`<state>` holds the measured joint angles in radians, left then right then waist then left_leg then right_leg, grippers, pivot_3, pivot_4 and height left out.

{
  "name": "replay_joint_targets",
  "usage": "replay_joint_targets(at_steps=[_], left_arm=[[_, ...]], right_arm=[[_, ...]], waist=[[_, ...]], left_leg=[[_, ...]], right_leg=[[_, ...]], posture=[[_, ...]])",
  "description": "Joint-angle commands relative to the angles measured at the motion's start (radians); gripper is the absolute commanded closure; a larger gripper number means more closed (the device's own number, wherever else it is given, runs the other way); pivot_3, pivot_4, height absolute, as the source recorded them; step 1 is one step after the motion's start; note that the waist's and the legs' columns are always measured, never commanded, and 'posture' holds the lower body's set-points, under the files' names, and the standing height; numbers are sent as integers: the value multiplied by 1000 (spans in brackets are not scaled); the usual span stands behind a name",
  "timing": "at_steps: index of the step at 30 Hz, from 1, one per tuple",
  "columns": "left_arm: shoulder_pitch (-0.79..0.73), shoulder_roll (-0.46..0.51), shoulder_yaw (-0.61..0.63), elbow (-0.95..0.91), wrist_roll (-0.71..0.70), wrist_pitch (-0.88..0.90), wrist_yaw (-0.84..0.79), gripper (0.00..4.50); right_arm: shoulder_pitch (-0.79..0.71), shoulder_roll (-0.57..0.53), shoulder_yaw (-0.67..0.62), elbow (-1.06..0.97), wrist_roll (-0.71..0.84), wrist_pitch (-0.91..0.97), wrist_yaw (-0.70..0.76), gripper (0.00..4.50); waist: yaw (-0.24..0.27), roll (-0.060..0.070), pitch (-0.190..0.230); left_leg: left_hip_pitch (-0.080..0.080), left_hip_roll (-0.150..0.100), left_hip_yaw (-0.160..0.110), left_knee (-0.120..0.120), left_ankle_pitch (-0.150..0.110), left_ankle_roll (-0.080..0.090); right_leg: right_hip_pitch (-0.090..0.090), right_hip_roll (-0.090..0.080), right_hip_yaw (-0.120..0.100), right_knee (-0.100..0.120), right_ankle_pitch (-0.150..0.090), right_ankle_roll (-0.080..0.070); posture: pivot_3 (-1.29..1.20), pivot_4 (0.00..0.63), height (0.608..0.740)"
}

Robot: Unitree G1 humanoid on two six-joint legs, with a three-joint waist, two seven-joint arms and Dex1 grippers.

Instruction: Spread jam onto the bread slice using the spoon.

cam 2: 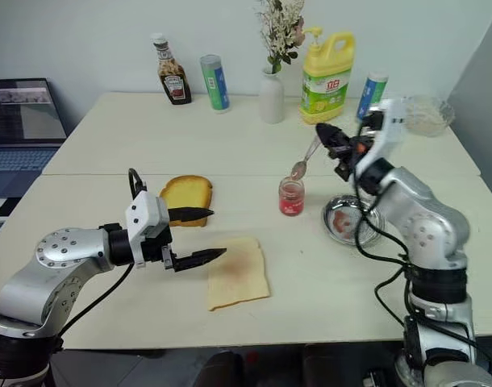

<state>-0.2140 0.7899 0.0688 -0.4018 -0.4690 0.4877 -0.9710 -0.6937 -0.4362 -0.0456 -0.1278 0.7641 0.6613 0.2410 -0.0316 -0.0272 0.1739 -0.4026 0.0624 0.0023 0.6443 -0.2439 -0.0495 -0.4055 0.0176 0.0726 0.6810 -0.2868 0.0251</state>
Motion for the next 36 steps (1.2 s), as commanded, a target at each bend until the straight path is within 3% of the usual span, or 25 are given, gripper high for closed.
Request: replay_joint_targets(at_steps=[1, 13, 25, 36], left_arm=[[-13, -1, 6, -56, -17, -7, 6, 0], [-43, -1, -10, -73, -29, 25, 4, 0], [-42, -2, -26, -51, -11, -6, -9, 0], [-37, -5, -46, -39, 10, -34, -20, 0]], right_arm=[[-38, -5, 29, 32, -110, -91, 79, 4469], [-20, -16, 146, 65, -395, -271, 255, 4469], [9, -27, 247, 128, -651, -483, 338, 4469], [7, 25, 235, 246, -685, -459, 348, 4469]], waist=[[2, 0, 0], [0, 0, 0], [0, 0, 0], [0, 0, 0]], left_leg=[[0, 0, 0, 0, 0, 0], [0, 0, 0, 0, 0, 0], [0, 0, 0, 0, 0, 0], [0, 0, 0, 0, 0, 0]], right_leg=[[0, 0, 0, 0, 0, 0], [-1, 0, -1, 1, 0, 0], [-1, 0, -1, 1, 0, 0], [-1, 0, -1, 1, 0, 0]], posture=[[0, 150, 740], [0, 150, 740], [0, 150, 740], [0, 150, 740]])
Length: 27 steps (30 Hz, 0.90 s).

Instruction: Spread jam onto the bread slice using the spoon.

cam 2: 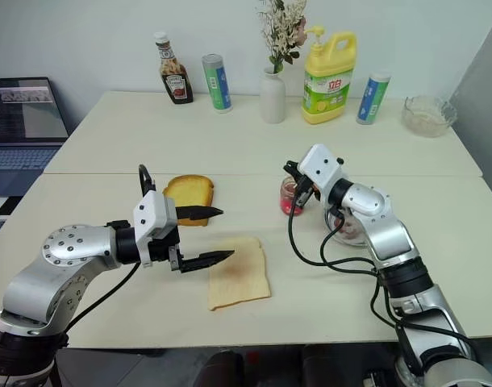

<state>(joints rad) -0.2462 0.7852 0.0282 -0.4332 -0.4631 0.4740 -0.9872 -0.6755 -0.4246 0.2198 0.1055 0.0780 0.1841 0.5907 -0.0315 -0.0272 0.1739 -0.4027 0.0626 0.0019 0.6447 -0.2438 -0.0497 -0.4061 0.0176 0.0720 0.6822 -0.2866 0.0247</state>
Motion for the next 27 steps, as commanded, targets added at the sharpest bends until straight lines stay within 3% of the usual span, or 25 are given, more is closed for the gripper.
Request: replay_joint_targets(at_steps=[1, 17, 27], left_arm=[[-7, -1, -6, -6, 4, -21, -4, 0], [-26, -2, -16, -6, 9, -14, 1, 0], [-26, -3, -22, -2, 16, -20, 0, 0]], right_arm=[[-14, 21, -34, 21, 5, 31, -5, 4469], [-24, 152, -190, -48, 166, 371, -68, 4469], [12, 165, -189, -57, 152, 388, -103, 4469]], waist=[[0, 0, 0], [-1, 0, 0], [-1, 0, 0]], left_leg=[[0, 0, 0, 0, 0, 0], [1, 0, 0, 0, 0, 0], [1, 0, 0, 0, 0, 0]], right_leg=[[0, 0, 0, 0, 0, 0], [0, 0, 0, 1, 0, 0], [0, 0, 0, 0, 0, 0]], posture=[[0, 150, 740], [0, 150, 740], [0, 150, 740]])
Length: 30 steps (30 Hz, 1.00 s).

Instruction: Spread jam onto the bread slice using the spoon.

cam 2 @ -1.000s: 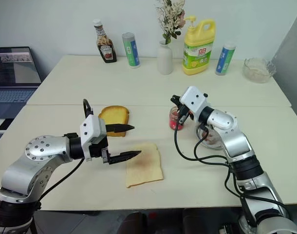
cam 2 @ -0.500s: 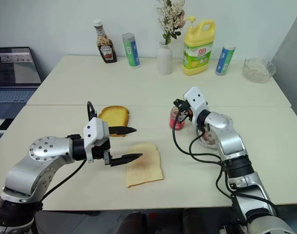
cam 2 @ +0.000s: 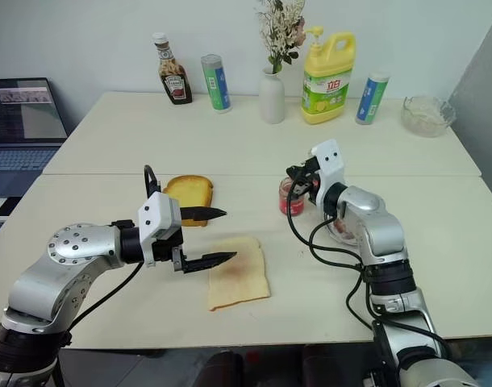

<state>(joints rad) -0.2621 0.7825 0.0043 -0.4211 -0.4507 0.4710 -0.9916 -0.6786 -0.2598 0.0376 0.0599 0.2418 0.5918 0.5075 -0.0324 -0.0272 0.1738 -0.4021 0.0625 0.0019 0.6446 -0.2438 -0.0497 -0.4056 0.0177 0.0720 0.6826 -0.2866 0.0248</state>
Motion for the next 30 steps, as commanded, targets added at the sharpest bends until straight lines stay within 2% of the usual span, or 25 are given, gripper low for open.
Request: replay_joint_targets(at_steps=[1, 6, 15, 24, 30], left_arm=[[-10, 0, 2, -13, 6, -19, 3, 0], [-12, -2, 0, -10, 10, -22, 1, 0], [-10, -2, -6, -3, 20, -32, -5, 0], [-12, -2, -9, -6, 18, -28, 0, 0], [-20, -1, -15, -1, 24, -32, -1, 0]], right_arm=[[20, 7, -16, -9, -5, -15, -29, 4469], [27, 42, -65, -14, 49, 19, -58, 4469], [-4, 145, -217, -56, 235, 155, -141, 4469], [-36, 186, -334, -59, 361, 212, -240, 4469], [-48, 177, -372, -47, 404, 219, -275, 4469]], waist=[[0, 0, 0], [0, 0, 0], [0, 0, 0], [-1, 0, 0], [-2, 0, 0]], left_leg=[[0, 0, 0, 0, 0, 0], [0, 0, 0, 0, 0, 0], [0, 0, 0, 0, 0, 0], [0, 0, 0, -1, 0, 0], [0, 0, 0, -1, 0, 0]], right_leg=[[0, 0, 0, 0, 0, 0], [0, 0, 0, 0, 0, 0], [0, 0, 0, 0, 0, 0], [0, 0, 0, 0, 0, 0], [0, 0, 0, 0, 0, 0]], posture=[[0, 150, 740], [0, 150, 740], [0, 150, 740], [0, 150, 740], [0, 150, 740]])
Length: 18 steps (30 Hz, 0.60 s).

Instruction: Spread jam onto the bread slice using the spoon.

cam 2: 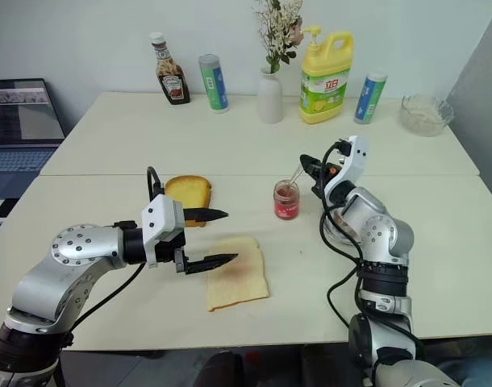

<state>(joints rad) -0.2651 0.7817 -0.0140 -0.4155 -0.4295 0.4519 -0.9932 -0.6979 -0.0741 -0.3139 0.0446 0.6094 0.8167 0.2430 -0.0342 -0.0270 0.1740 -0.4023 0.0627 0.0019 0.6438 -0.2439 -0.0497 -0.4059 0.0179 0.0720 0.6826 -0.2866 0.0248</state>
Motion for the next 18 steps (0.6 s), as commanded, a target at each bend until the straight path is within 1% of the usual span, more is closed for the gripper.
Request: replay_joint_targets(at_steps=[1, 5, 9, 16, 18], left_arm=[[-19, 0, 3, -5, 3, -13, 1, 0], [-21, -1, 4, 0, 6, -18, 0, 0], [-26, -3, 4, 7, 10, -22, 2, 0], [-30, -7, 3, 15, 15, -30, 1, 0], [-30, -8, 4, 20, 18, -35, 1, 0]], right_arm=[[-29, -11, -28, -31, 45, -4, -16, 4469], [-30, -11, -54, -30, 82, 6, -43, 4469], [-31, -19, -106, -26, 142, 35, -87, 4469], [-25, -38, -146, -22, 216, 78, -134, 4469], [-25, -32, -176, -19, 259, 95, -164, 4469]], waist=[[0, 0, 0], [0, 0, 0], [0, 0, 0], [0, 0, 0], [0, 0, 0]], left_leg=[[0, 0, 0, 0, 0, 0], [0, 0, 0, 0, 0, 0], [0, 0, 0, 0, 0, 0], [0, 0, 0, 0, 0, 0], [0, 0, 0, 0, 0, 0]], right_leg=[[0, 0, 0, 0, 0, 0], [0, 0, 0, 0, 0, 0], [0, 0, 0, 0, 0, 0], [0, 0, 0, 0, 0, 0], [0, 0, 0, 0, 0, 0]], posture=[[0, 150, 740], [0, 150, 740], [0, 150, 740], [0, 150, 740], [0, 150, 740]])
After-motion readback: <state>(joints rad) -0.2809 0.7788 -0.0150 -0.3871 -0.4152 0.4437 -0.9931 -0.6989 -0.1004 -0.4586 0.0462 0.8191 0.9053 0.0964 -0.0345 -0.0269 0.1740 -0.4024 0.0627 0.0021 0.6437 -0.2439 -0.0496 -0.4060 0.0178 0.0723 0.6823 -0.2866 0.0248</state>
